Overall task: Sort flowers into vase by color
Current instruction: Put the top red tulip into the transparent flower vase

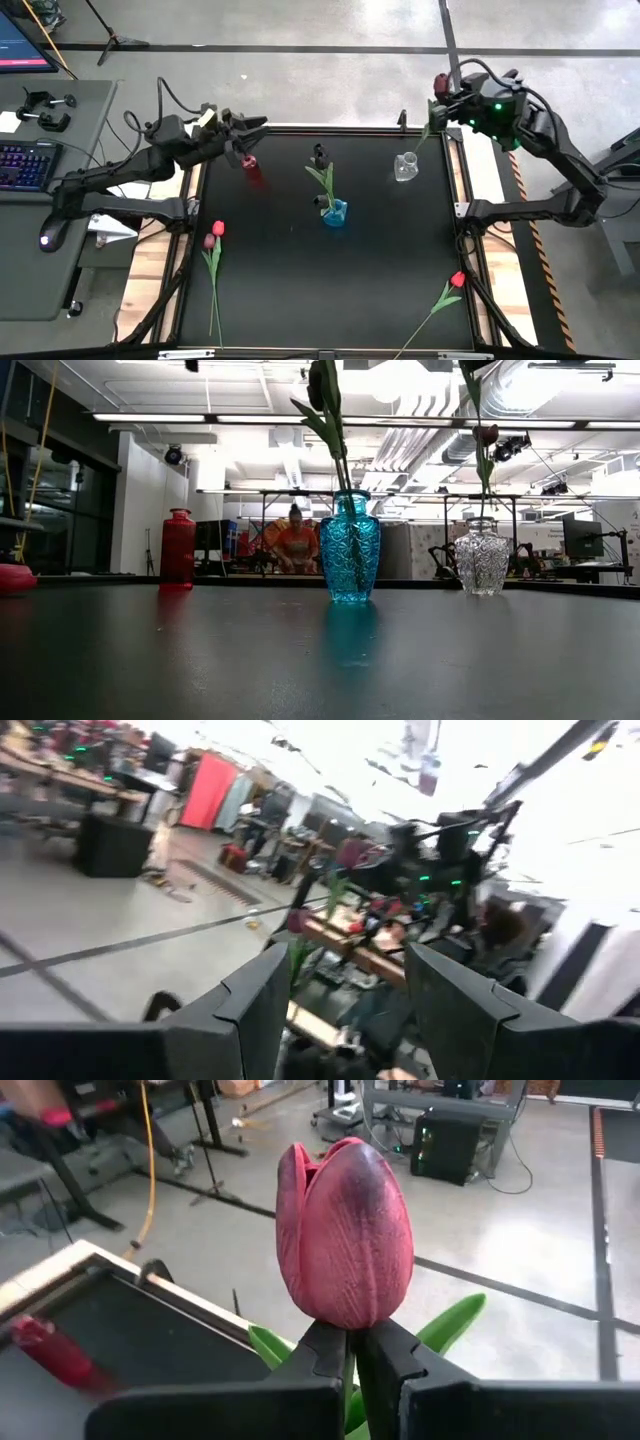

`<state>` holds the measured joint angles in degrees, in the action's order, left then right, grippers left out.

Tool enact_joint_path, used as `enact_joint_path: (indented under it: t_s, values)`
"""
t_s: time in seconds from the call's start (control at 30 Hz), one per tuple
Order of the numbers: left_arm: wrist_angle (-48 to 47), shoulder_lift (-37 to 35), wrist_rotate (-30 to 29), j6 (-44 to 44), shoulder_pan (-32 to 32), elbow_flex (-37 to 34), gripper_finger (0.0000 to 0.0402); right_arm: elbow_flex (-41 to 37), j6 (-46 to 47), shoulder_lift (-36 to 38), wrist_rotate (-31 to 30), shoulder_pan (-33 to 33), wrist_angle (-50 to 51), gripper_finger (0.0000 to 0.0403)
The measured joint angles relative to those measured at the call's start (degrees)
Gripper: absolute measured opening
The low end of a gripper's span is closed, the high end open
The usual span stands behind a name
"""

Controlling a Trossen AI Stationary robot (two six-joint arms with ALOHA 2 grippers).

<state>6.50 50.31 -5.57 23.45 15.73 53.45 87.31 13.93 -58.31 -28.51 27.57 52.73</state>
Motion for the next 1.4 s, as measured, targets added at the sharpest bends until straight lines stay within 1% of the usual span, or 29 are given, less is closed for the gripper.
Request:
enact_joint_path:
  t_s: [0.13, 0.23, 0.47, 0.63, 0.77, 0.93, 1.03, 1.17, 1.3, 1.4]
  values:
    - [3.23, 1.33, -1.07, -0.35, -2.58, 0.00, 0.0186, -0.07, -1.46, -1.76, -1.23, 0.00, 0.27, 0.0000]
    - [3.78, 1.92, -2.68, -1.56, -3.84, 0.00, 0.0186, -0.07, -1.56, -2.87, -2.37, 0.20, 0.24, 0.0000]
    - [3.72, 1.74, -3.99, -3.64, -4.66, 0.00, 0.0186, -0.10, 0.97, -3.99, -3.13, 0.24, -0.17, 0.0000]
    - [3.96, 1.06, -4.64, -7.10, -4.51, 0.00, 0.0186, -3.96, 1.33, -3.27, -3.70, 0.13, -6.00, 0.0000]
    - [3.96, 0.32, -5.12, -8.82, -4.51, 0.00, 0.0186, -7.21, 3.97, -3.22, -2.80, 0.13, -6.15, 0.0000]
    - [3.91, -1.00, -5.70, -11.18, -4.51, 0.00, 0.0186, -9.21, 4.10, -3.20, -2.78, 0.13, -5.77, 0.0000]
    - [3.90, -1.89, -5.76, -11.66, -4.36, 0.00, 0.0186, -9.51, 6.00, -3.27, -2.76, 0.10, -3.59, 0.0000]
    - [4.00, -3.23, -5.91, -10.84, -3.71, 0.00, 0.0186, -9.51, 10.58, -3.54, -3.28, -1.11, 1.67, 0.0000]
    - [3.89, -4.46, -6.23, -10.11, -3.26, 0.00, 0.0186, -9.51, 17.24, -3.97, -5.94, -2.99, 7.11, 0.0000]
    - [3.83, -4.66, -6.33, -10.13, -3.26, 0.00, 0.0186, -11.07, 20.22, -3.84, -7.28, -4.04, 7.27, 0.0004]
